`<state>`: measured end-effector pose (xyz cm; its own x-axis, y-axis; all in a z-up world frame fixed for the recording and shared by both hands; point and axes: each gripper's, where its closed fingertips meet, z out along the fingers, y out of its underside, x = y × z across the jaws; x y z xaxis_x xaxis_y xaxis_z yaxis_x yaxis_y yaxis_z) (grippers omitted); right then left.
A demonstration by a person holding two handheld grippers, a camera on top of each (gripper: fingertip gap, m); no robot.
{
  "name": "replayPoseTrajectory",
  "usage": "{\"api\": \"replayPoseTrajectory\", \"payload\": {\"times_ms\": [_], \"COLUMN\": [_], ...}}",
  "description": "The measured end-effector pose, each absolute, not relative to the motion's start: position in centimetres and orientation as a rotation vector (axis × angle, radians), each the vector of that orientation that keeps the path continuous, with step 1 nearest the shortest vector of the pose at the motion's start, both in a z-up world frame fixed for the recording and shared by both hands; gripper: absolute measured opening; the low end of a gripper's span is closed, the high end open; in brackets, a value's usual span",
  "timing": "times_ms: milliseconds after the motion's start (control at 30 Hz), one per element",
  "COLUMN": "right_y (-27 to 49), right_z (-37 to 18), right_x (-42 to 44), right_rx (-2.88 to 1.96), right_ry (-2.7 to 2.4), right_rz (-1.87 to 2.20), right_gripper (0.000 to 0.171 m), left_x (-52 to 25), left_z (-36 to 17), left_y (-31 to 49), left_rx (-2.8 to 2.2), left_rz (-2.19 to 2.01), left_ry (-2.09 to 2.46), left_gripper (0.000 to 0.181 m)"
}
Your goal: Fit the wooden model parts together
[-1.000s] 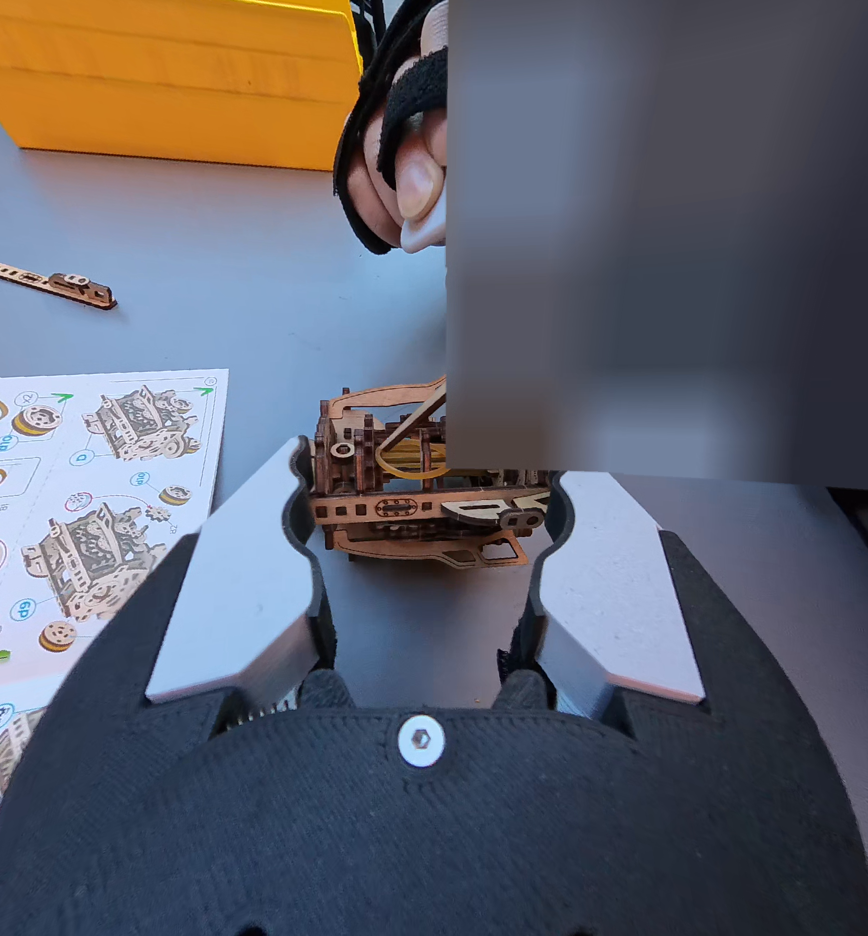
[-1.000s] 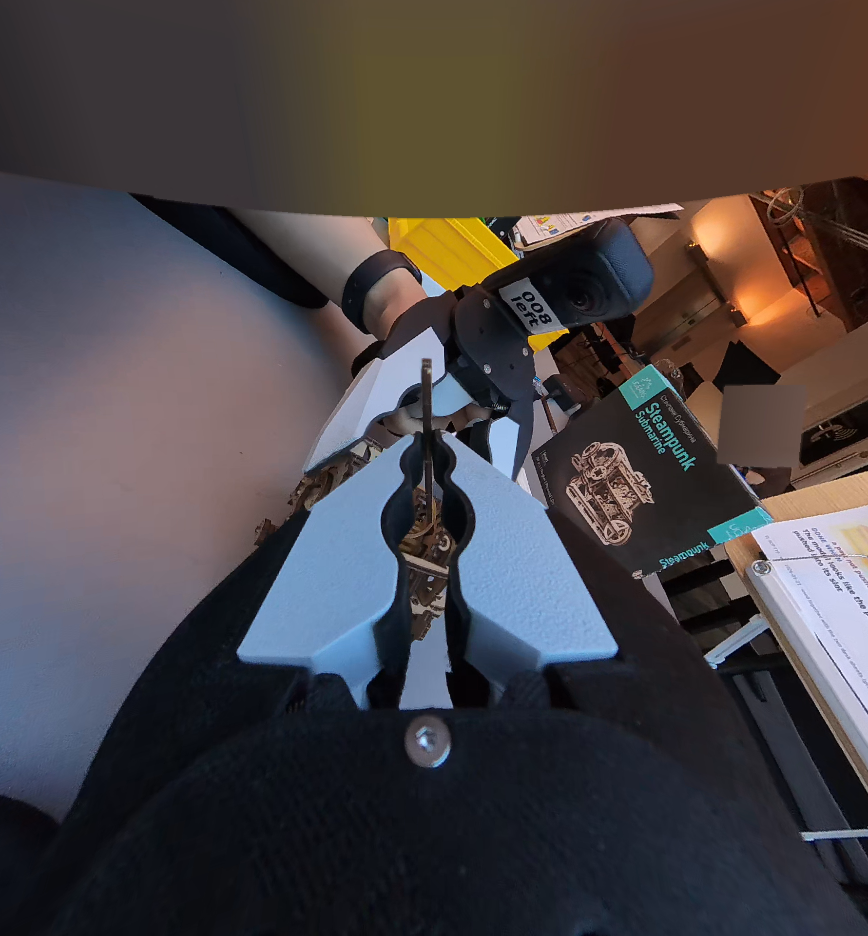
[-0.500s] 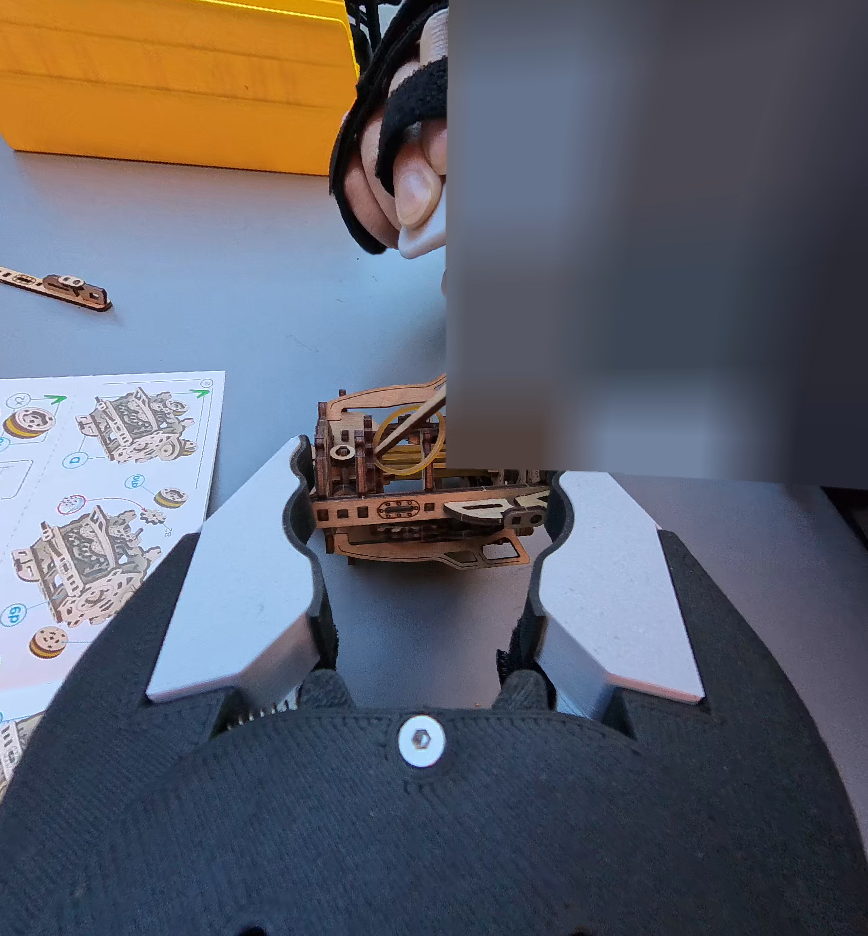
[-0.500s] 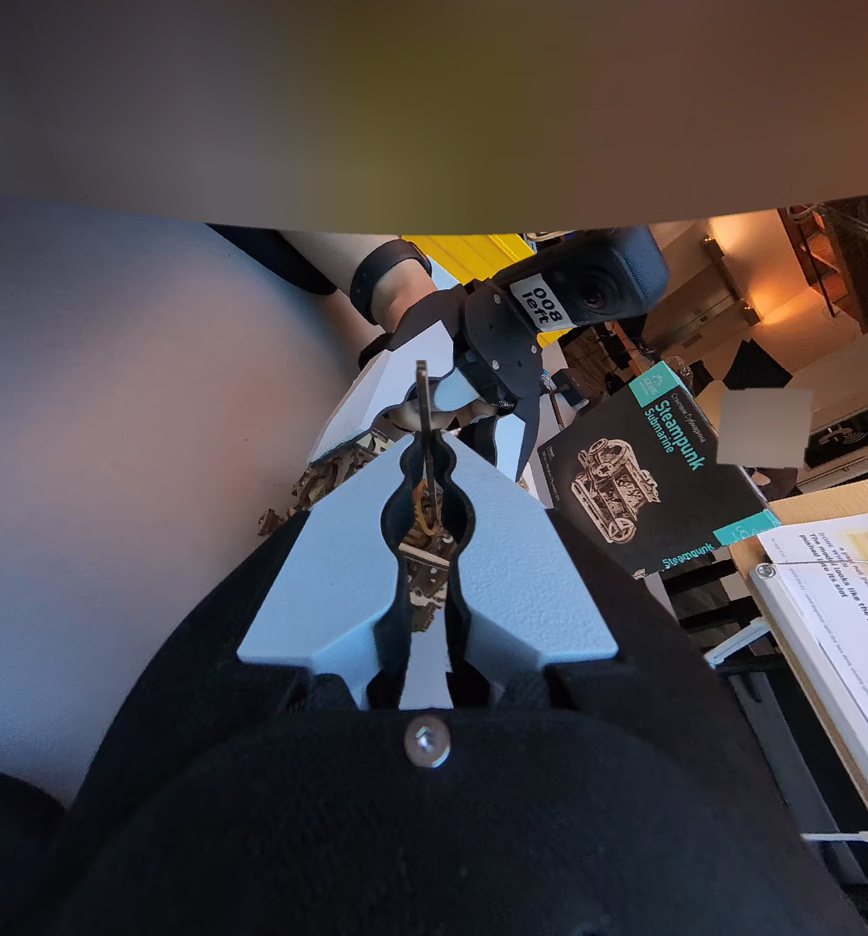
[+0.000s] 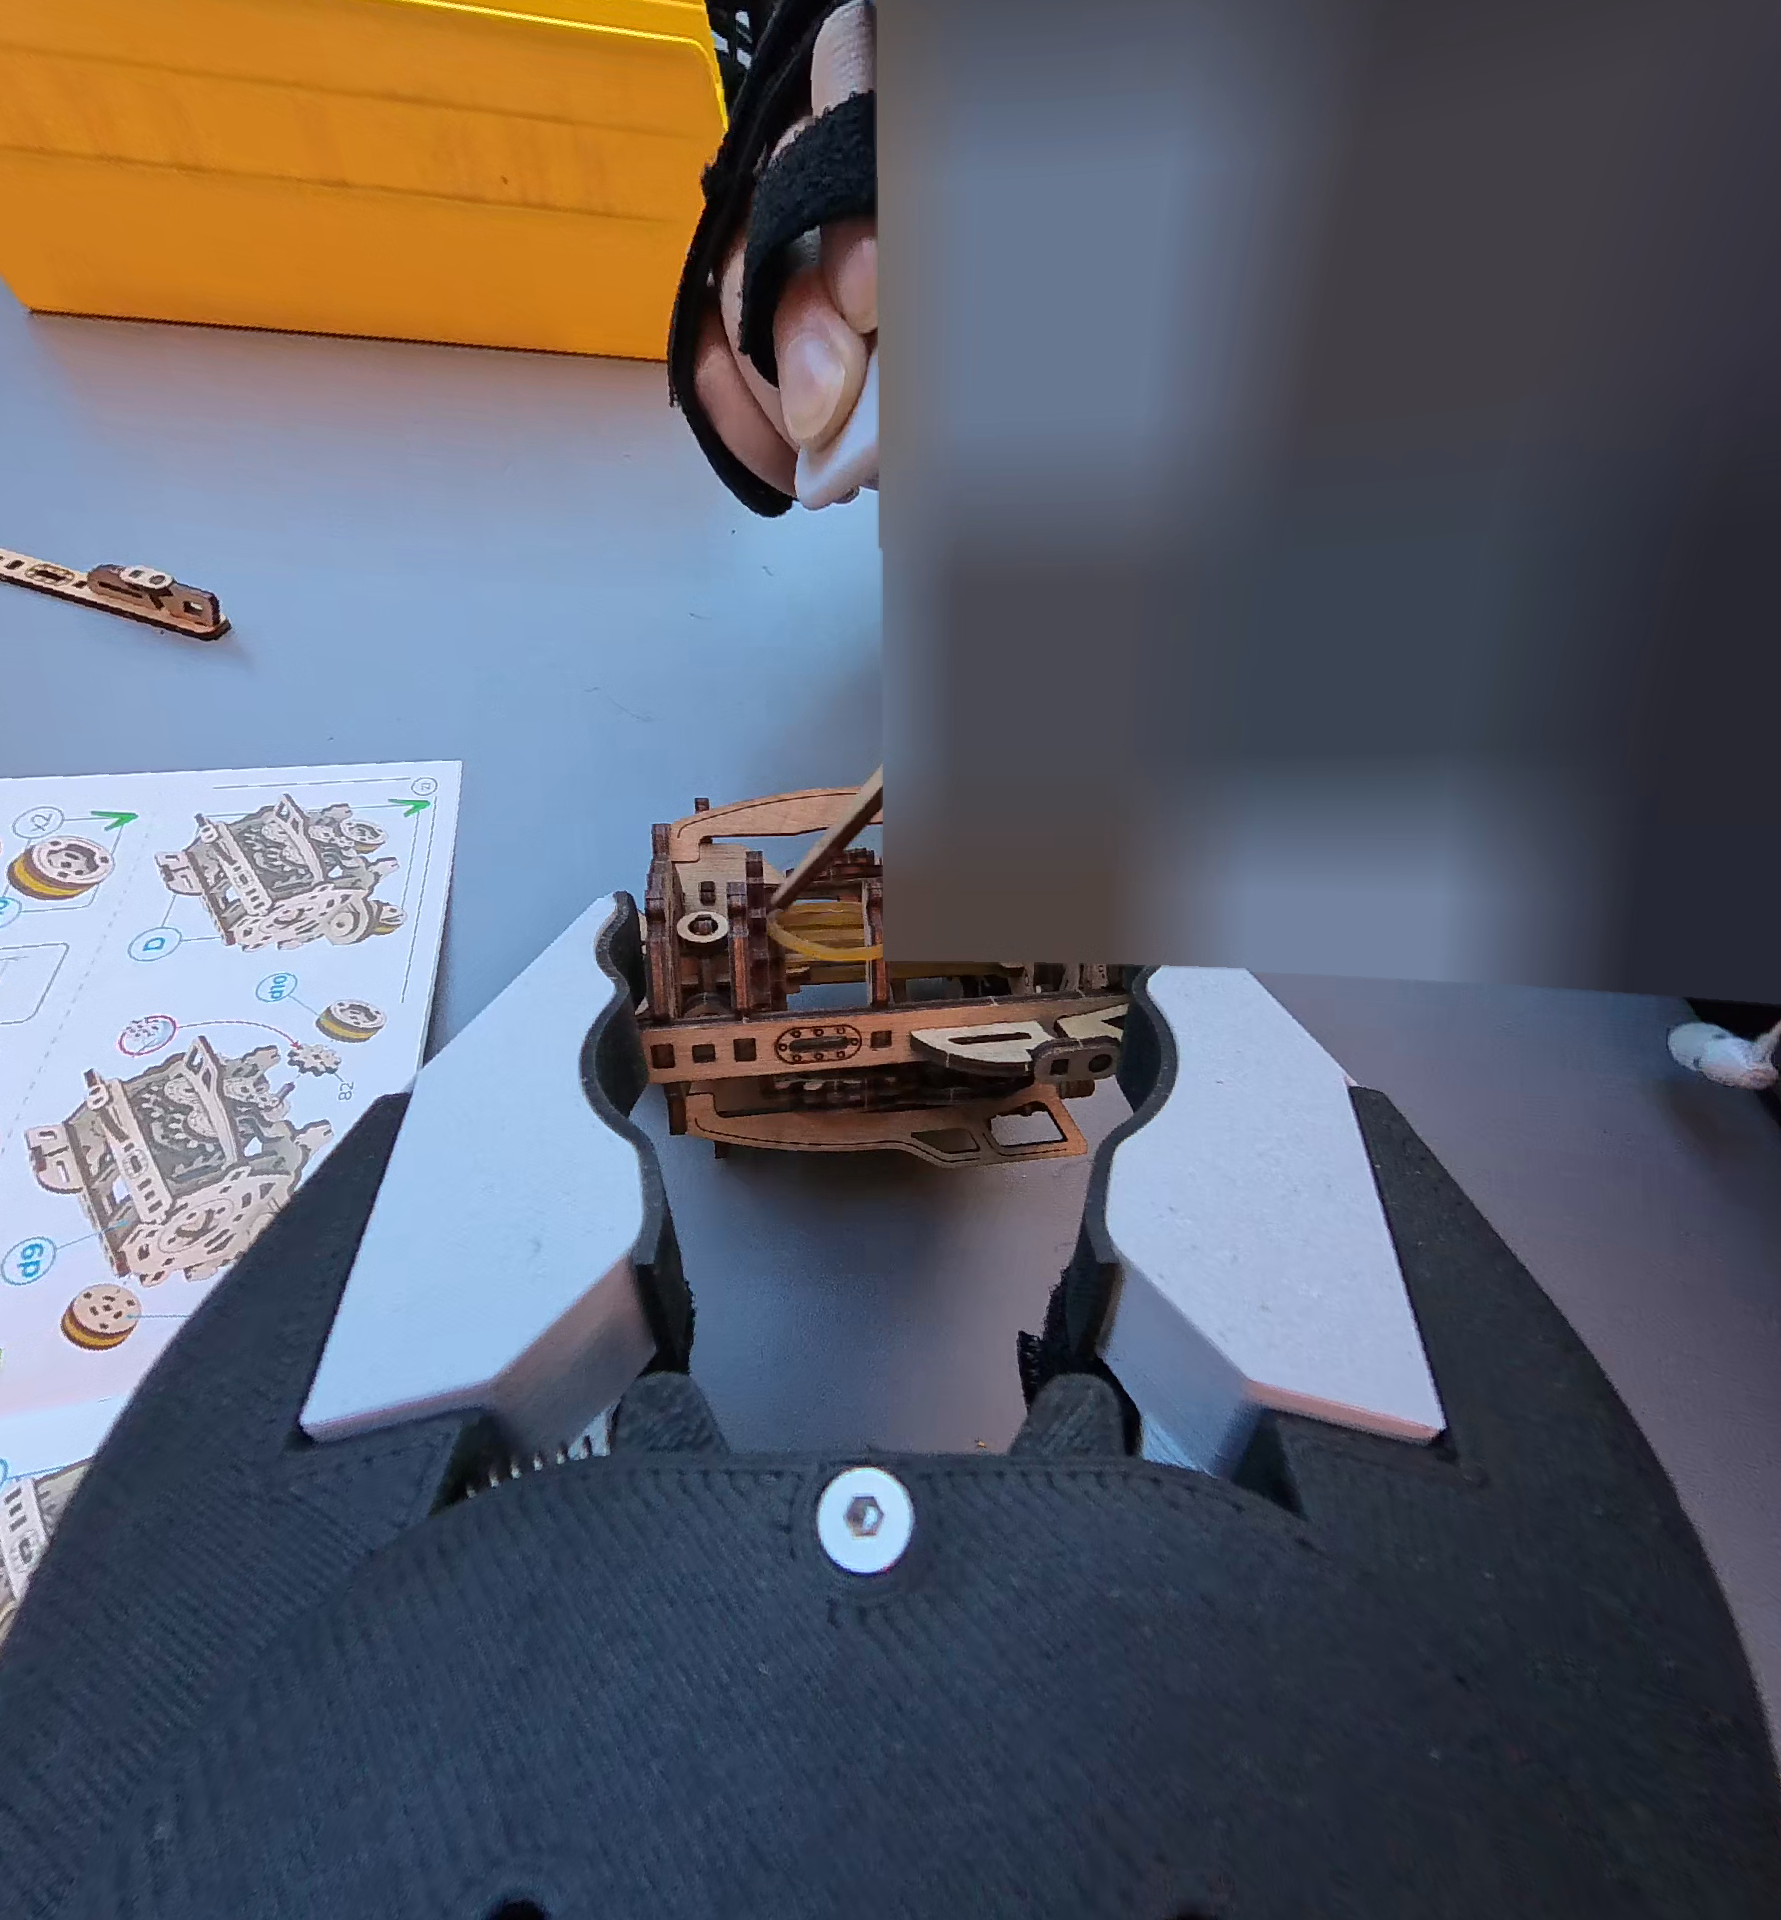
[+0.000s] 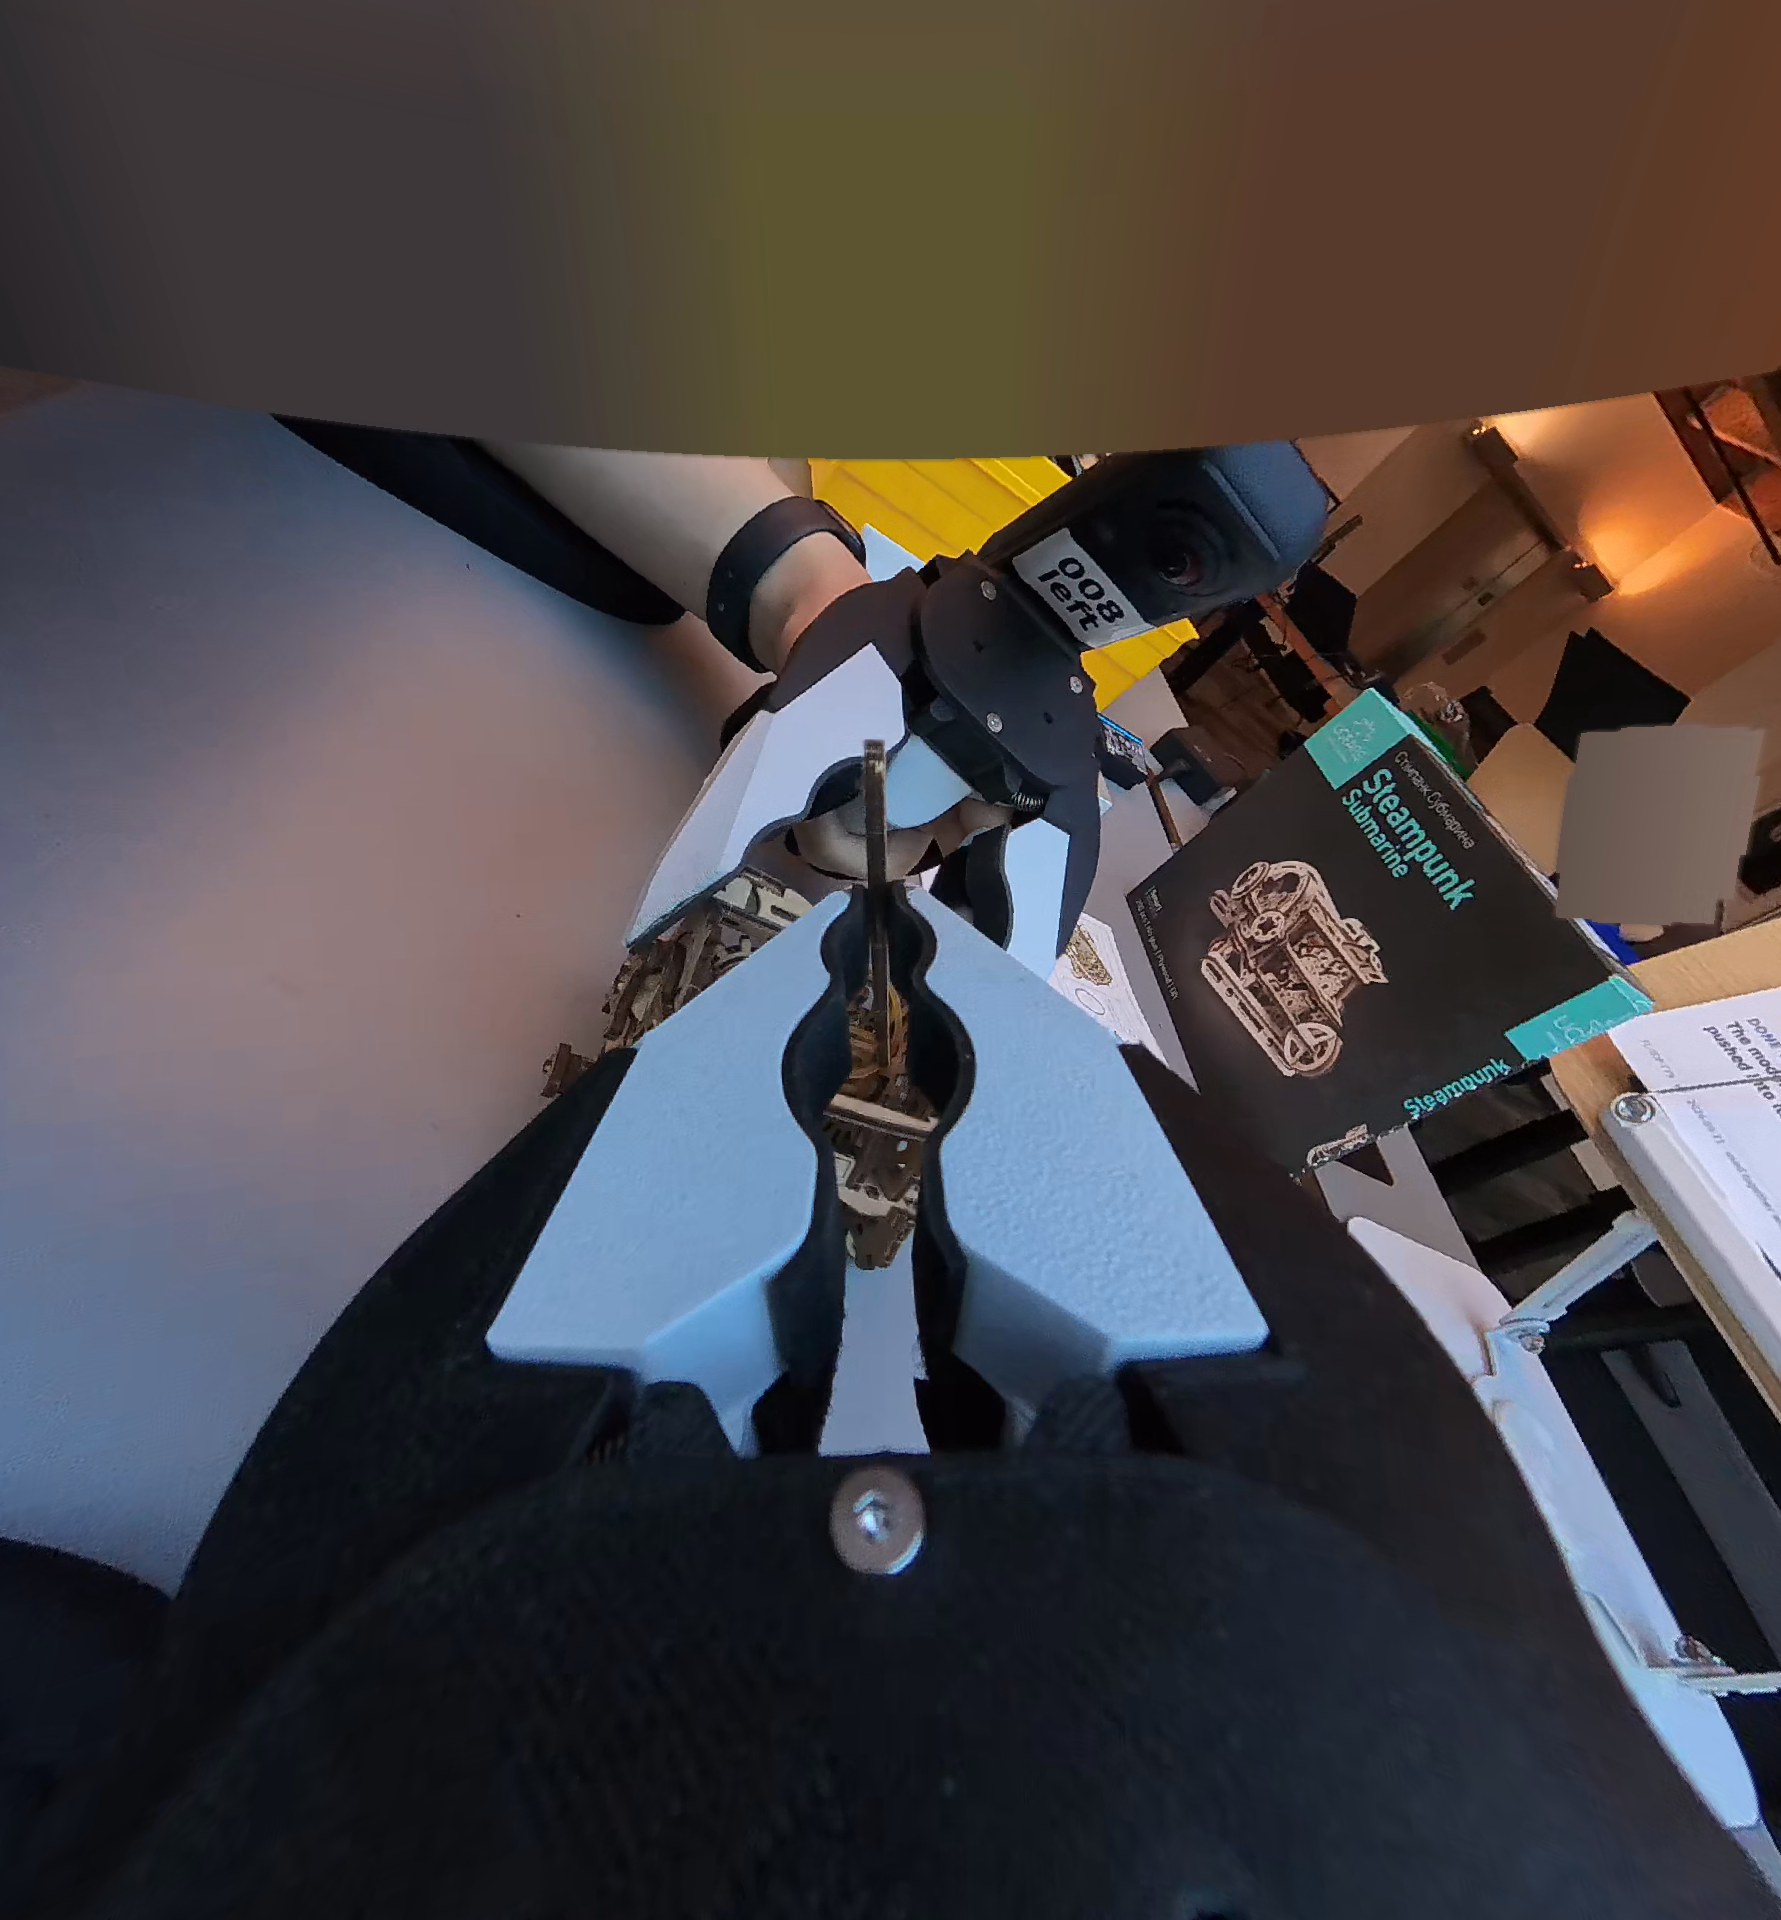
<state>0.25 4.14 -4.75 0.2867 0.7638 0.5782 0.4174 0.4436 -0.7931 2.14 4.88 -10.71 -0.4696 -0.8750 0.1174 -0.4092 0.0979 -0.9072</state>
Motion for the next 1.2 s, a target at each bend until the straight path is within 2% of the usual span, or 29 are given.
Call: {"api": "replayPoseTrajectory", "payload": {"times_ms": [1200], "right_y": [3.61], "right_z": [-4.65], "right_x": [-0.68], "right_rx": [-1.107], "right_ry": [-1.381], "right_rz": [0.222], "right_gripper": [0.001], "left_x": [2.14], "left_z": [-10.71], "left_y": [4.86], "left_rx": [-1.255], "left_rz": [-1.344], "left_ry": [1.927], "left_gripper": [0.092]}}
